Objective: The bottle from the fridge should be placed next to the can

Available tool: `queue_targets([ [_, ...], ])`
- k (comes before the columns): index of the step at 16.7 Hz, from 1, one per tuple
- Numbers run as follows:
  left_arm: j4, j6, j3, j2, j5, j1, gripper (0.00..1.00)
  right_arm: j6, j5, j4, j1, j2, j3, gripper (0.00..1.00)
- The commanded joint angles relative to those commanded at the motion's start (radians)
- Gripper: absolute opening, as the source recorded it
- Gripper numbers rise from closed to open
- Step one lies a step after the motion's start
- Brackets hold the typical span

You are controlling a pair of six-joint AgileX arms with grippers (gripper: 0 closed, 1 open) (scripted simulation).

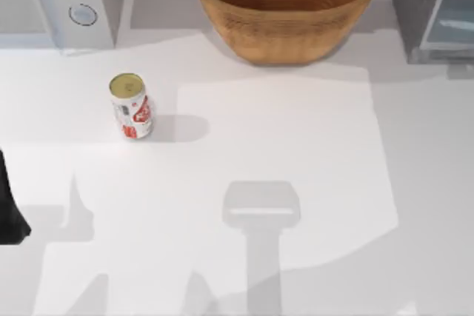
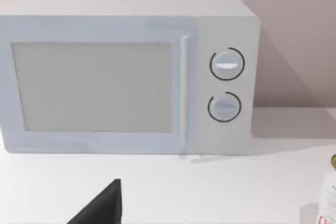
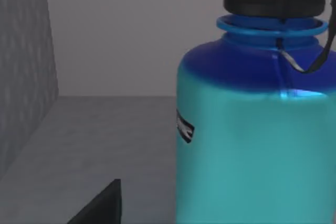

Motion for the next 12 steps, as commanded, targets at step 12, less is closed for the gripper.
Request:
queue_targets([
  [12,0.000,0.000,0.000,0.000,0.000,0.000,1.00,-0.001,0.027,-0.151,0.021,0.143,0.299,1.00],
])
